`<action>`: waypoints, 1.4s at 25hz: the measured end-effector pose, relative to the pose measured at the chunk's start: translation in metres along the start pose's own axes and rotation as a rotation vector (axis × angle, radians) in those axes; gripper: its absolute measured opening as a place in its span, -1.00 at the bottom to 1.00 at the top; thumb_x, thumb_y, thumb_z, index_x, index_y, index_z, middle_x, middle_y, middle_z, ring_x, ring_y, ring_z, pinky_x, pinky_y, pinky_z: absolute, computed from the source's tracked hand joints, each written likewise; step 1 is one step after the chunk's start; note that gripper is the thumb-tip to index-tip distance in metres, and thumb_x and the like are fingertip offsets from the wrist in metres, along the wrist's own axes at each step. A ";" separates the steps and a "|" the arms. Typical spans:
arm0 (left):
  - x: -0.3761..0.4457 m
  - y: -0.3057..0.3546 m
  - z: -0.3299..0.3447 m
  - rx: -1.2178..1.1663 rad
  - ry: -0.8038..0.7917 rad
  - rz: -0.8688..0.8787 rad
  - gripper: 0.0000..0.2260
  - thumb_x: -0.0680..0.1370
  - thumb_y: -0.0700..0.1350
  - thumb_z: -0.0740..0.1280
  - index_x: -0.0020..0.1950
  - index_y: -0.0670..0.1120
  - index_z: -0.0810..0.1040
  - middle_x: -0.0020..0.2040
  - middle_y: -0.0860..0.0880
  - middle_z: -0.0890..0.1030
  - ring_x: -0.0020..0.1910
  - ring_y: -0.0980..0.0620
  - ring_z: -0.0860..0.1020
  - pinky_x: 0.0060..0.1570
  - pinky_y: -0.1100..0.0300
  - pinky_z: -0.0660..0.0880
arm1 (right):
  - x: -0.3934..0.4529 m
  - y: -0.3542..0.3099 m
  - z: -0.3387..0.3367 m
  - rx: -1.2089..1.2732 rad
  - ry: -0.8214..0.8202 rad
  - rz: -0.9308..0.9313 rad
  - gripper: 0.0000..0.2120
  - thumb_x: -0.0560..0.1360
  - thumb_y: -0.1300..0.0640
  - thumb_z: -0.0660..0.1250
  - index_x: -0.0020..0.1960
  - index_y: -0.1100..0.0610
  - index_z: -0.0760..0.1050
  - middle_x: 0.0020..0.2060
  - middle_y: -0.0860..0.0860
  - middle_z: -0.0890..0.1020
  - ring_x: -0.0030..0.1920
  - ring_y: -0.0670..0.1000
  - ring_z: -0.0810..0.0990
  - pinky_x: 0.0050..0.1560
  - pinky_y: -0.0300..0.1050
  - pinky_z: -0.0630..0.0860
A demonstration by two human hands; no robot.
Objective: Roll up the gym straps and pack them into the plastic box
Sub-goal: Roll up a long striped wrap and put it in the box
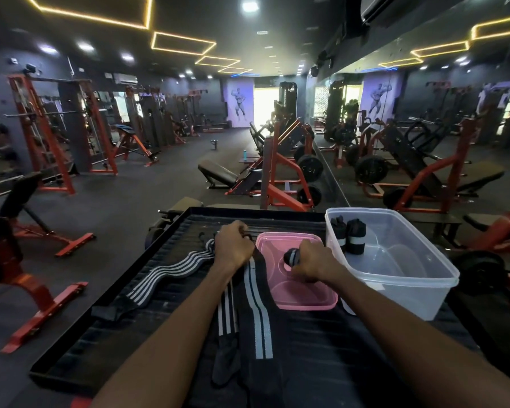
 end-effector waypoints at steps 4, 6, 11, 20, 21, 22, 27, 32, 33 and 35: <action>0.002 -0.055 -0.002 0.046 -0.028 -0.323 -0.60 0.48 -0.06 0.36 0.26 -0.21 0.47 0.26 -0.25 0.53 0.24 -0.25 0.50 0.21 -0.01 0.46 | 0.004 0.014 0.027 0.007 -0.062 0.054 -0.34 0.41 -0.06 0.45 0.35 0.24 0.29 0.26 0.21 0.51 0.24 0.21 0.51 0.17 0.02 0.47; -0.003 -0.064 0.005 -0.036 -0.082 -0.378 -0.54 0.51 -0.06 0.37 0.33 -0.25 0.42 0.28 -0.25 0.54 0.26 -0.23 0.51 0.20 0.05 0.44 | 0.005 0.009 0.024 -0.060 -0.022 0.037 -0.33 0.42 -0.11 0.42 0.36 0.22 0.29 0.27 0.22 0.49 0.26 0.24 0.48 0.22 0.08 0.45; -0.007 -0.069 0.007 -0.241 -0.103 -0.442 -0.56 0.49 -0.16 0.45 0.32 -0.24 0.46 0.16 -0.17 0.63 0.14 -0.13 0.59 0.07 0.11 0.50 | 0.000 -0.042 -0.008 0.101 0.255 -0.196 -0.75 0.53 0.06 0.29 0.16 0.13 0.49 0.09 0.10 0.56 0.14 0.13 0.52 0.11 -0.02 0.47; -0.036 -0.040 -0.003 -0.917 -0.293 -0.561 -0.80 0.54 -0.34 0.27 0.12 -0.20 0.58 -0.08 -0.16 0.61 -0.21 -0.08 0.55 -0.08 0.04 0.55 | 0.013 -0.057 0.020 1.008 -0.104 0.140 -0.82 0.49 0.02 0.37 -0.13 0.15 0.56 -0.20 0.12 0.63 -0.18 0.09 0.59 -0.10 0.00 0.50; -0.037 -0.036 -0.006 -0.934 -0.302 -0.547 -0.79 0.55 -0.32 0.27 0.15 -0.18 0.57 -0.08 -0.15 0.60 -0.22 -0.07 0.53 -0.13 0.06 0.54 | 0.011 -0.059 0.016 1.063 -0.117 0.150 -0.87 0.51 0.09 0.38 -0.12 0.16 0.58 -0.21 0.12 0.64 -0.18 0.09 0.60 -0.11 0.01 0.51; -0.038 -0.032 -0.010 -0.961 -0.294 -0.536 -0.78 0.55 -0.30 0.28 0.18 -0.18 0.56 -0.07 -0.16 0.60 -0.21 -0.08 0.54 -0.18 0.07 0.56 | 0.008 -0.061 0.011 1.124 -0.117 0.159 -0.91 0.52 0.16 0.38 -0.13 0.17 0.58 -0.21 0.12 0.65 -0.19 0.09 0.62 -0.12 0.02 0.54; -0.031 -0.019 -0.025 -1.076 -0.134 -0.437 -0.71 0.55 -0.23 0.40 0.23 -0.26 0.46 -0.01 -0.23 0.69 -0.11 -0.13 0.71 -0.25 -0.10 0.66 | -0.008 -0.065 -0.010 1.231 -0.226 0.216 -0.82 0.51 0.34 0.31 0.06 0.29 0.63 -0.12 0.21 0.70 -0.22 0.11 0.68 -0.13 -0.01 0.65; -0.033 -0.007 -0.021 -0.977 -0.134 -0.393 -0.65 0.54 -0.11 0.43 0.27 -0.21 0.51 0.08 -0.21 0.67 -0.08 -0.16 0.70 -0.08 -0.18 0.64 | -0.021 -0.056 -0.022 1.129 -0.261 0.186 -0.82 0.50 0.26 0.36 0.08 0.25 0.62 -0.09 0.15 0.70 -0.17 0.09 0.68 -0.15 -0.05 0.66; -0.034 -0.002 -0.020 -0.960 -0.155 -0.368 -0.72 0.55 -0.13 0.41 0.21 -0.21 0.55 0.07 -0.21 0.68 -0.10 -0.13 0.70 -0.09 -0.08 0.65 | -0.018 -0.053 -0.029 1.100 -0.165 0.131 -0.83 0.50 0.21 0.39 0.07 0.23 0.61 -0.09 0.11 0.69 -0.12 0.09 0.66 -0.08 0.00 0.64; -0.041 0.009 -0.017 -0.917 -0.246 -0.316 -0.89 0.57 -0.19 0.38 0.07 -0.19 0.61 0.02 -0.20 0.69 -0.13 -0.07 0.68 -0.10 0.07 0.63 | -0.016 -0.052 -0.048 1.113 0.016 -0.003 -0.84 0.54 0.11 0.40 0.07 0.17 0.58 -0.07 0.05 0.63 -0.12 0.02 0.57 -0.14 -0.04 0.55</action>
Point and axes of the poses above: each hand's wrist, its own x-axis towards the middle knuckle, its own z-axis out of the palm, y = z × x, the point moved 8 cm from there along x, towards the middle knuckle
